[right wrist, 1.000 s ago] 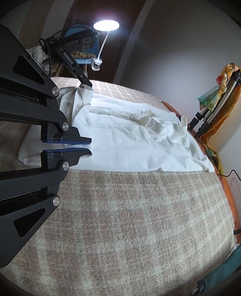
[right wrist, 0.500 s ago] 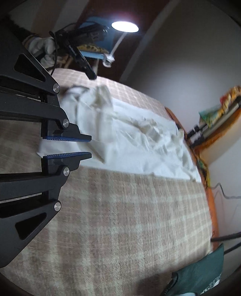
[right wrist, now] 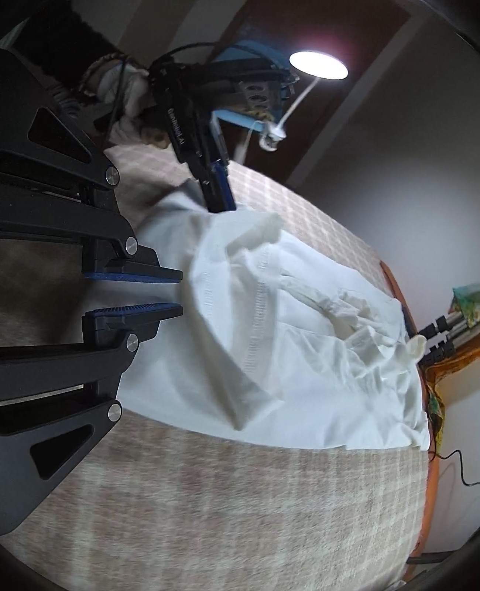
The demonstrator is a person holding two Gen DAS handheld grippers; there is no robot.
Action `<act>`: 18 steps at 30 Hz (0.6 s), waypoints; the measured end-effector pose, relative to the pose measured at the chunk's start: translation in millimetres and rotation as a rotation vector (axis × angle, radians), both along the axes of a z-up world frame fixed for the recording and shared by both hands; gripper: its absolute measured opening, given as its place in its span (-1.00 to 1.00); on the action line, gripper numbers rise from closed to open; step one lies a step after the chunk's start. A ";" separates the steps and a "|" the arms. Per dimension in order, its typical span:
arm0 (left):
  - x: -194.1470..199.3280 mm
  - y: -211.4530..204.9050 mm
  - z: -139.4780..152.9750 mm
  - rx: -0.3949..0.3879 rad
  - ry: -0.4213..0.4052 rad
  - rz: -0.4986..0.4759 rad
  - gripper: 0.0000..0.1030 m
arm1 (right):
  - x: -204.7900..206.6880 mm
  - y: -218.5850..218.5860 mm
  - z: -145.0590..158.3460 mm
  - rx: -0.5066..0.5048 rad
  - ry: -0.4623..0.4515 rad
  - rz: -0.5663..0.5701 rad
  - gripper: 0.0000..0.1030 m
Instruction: Fold small clothes
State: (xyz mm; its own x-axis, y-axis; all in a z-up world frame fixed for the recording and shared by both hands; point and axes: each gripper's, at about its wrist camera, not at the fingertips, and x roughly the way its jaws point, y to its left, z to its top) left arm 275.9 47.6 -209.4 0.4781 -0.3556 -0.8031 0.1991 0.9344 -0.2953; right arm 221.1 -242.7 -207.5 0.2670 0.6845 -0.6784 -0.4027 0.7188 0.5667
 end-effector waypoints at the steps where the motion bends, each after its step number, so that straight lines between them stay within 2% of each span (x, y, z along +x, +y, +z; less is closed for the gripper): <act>1: 4.1 0.9 0.4 0.008 -0.010 0.011 -0.46 | 7.3 -2.2 -0.2 0.008 0.002 -0.018 -0.78; 4: 10.2 10.3 5.0 0.036 -0.054 0.061 -0.42 | 22.1 -11.7 6.0 -0.040 -0.043 -0.103 -0.78; 6: 12.3 20.3 7.8 0.027 -0.068 0.086 -0.35 | 27.4 -21.9 11.5 -0.079 -0.069 -0.152 -0.78; 8: 14.2 28.8 8.5 0.026 -0.079 0.095 -0.24 | 28.6 -28.9 15.4 -0.081 -0.087 -0.165 -0.52; 9: 15.5 32.0 7.7 0.029 -0.080 0.096 -0.24 | 27.9 -32.0 17.5 -0.094 -0.108 -0.168 -0.20; 10: 17.0 34.4 6.4 0.024 -0.078 0.093 -0.24 | 26.7 -34.0 19.0 -0.111 -0.132 -0.174 -0.05; 12: 19.2 34.9 3.6 0.016 -0.075 0.084 -0.24 | 26.3 -36.9 19.6 -0.138 -0.157 -0.177 -0.05; 15: 19.8 27.3 2.7 0.012 -0.087 0.057 -0.24 | 30.9 -37.0 14.8 -0.134 -0.142 -0.170 -0.05; 18: 19.0 13.4 1.4 0.057 -0.110 0.019 -0.27 | 32.4 -34.9 12.3 -0.134 -0.147 -0.155 -0.05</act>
State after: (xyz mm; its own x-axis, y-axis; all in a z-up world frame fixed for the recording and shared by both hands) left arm 294.9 61.0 -208.0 0.5709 -0.3007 -0.7640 0.2092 0.9531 -0.2188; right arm 253.6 -277.7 -195.2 0.4644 0.5340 -0.7065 -0.3524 0.8433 0.4058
